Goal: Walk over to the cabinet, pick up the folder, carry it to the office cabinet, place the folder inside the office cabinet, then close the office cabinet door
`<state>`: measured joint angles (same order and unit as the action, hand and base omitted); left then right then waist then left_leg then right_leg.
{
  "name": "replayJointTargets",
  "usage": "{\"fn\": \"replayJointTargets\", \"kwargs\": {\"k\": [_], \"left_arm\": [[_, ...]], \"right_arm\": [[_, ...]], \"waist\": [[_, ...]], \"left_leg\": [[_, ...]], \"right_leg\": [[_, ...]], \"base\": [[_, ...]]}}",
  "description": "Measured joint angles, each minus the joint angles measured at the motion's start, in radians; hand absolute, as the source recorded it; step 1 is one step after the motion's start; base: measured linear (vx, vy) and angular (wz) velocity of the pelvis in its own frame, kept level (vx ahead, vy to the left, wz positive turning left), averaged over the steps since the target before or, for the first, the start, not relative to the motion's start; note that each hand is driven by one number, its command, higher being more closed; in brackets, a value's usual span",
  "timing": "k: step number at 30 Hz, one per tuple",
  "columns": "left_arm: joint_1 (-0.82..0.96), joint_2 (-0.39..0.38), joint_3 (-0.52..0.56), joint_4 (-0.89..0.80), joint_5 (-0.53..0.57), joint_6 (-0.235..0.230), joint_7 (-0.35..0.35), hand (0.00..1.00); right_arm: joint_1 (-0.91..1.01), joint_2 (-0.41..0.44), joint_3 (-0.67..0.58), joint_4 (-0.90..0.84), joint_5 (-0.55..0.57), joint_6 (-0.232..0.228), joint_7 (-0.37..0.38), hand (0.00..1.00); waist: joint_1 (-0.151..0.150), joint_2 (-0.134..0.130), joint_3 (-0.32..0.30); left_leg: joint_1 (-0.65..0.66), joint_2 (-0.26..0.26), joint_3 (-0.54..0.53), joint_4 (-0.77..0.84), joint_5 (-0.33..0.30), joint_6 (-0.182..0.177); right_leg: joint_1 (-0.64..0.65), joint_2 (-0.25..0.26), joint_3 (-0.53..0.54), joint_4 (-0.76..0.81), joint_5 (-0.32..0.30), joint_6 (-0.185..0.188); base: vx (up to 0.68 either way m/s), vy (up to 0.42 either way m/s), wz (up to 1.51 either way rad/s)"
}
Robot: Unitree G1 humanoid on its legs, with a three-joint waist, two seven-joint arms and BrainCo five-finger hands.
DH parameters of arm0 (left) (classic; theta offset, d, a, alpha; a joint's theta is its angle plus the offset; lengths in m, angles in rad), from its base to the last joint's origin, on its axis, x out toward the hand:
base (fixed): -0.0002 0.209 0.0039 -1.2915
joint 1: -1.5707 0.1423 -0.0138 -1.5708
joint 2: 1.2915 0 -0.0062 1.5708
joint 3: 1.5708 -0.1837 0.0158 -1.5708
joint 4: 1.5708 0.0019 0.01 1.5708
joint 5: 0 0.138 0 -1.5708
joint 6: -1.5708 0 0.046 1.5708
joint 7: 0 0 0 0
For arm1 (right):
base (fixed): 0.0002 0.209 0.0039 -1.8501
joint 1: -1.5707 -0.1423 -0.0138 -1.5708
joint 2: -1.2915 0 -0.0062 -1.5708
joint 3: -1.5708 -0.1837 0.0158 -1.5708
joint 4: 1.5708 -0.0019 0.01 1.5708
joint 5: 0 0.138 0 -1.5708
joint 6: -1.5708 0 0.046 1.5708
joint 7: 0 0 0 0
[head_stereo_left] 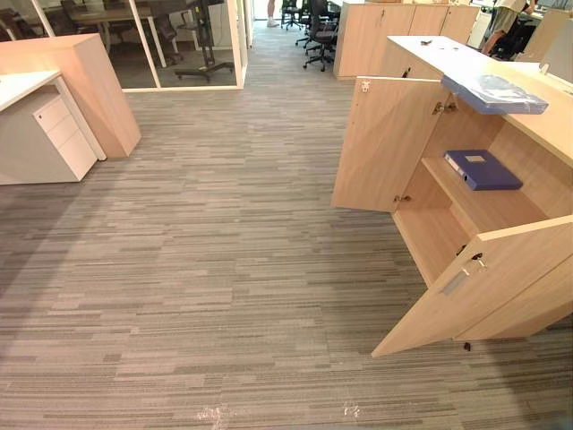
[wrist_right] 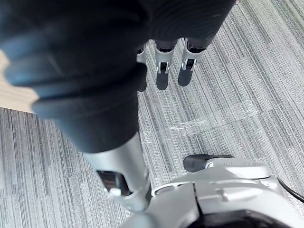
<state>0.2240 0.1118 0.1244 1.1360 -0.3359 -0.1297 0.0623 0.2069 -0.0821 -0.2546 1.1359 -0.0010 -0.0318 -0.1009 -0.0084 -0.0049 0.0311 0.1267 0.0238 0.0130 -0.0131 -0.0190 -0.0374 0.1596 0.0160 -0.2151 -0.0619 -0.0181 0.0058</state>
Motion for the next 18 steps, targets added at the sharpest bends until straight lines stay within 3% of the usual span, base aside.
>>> {"fn": "replayJointTargets", "kwargs": {"k": [5, 11, 18], "left_arm": [[-0.004, 0.002, 0.018, 0.003, -0.07, -0.002, -0.029, 0.0], [-0.004, 0.003, 0.019, 0.003, -0.076, -0.01, -0.034, 0.0], [-0.007, 0.004, 0.019, -0.002, 0.029, -0.029, -0.011, 0.0]], "right_arm": [[-0.018, 0.01, -0.003, 0.0, 0.0, 0.0, 0.001, 0.0], [-0.019, 0.014, -0.011, -0.001, 0.001, 0.0, 0.002, 0.0], [-0.019, 0.014, -0.011, -0.001, 0.001, -0.002, 0.001, 0.0]], "waist": [[0.001, -0.015, 0.012], [0.001, -0.02, 0.015], [0.0, -0.021, 0.015]], "left_leg": [[0.014, 0.0, 0.004, -0.006, -0.003, -0.004], [0.015, -0.001, 0.004, -0.007, -0.003, -0.004], [0.016, -0.001, 0.003, -0.012, -0.003, -0.004]], "right_leg": [[0.013, -0.001, 0.0, -0.006, -0.004, 0.016], [0.014, -0.001, -0.001, -0.007, -0.003, 0.014], [0.015, -0.001, -0.002, -0.011, -0.002, 0.013]], "base": [[0.01, 0.006, -0.01], [0.0, 0.0, 0.0], [0.0, 0.0, 0.0]]}}
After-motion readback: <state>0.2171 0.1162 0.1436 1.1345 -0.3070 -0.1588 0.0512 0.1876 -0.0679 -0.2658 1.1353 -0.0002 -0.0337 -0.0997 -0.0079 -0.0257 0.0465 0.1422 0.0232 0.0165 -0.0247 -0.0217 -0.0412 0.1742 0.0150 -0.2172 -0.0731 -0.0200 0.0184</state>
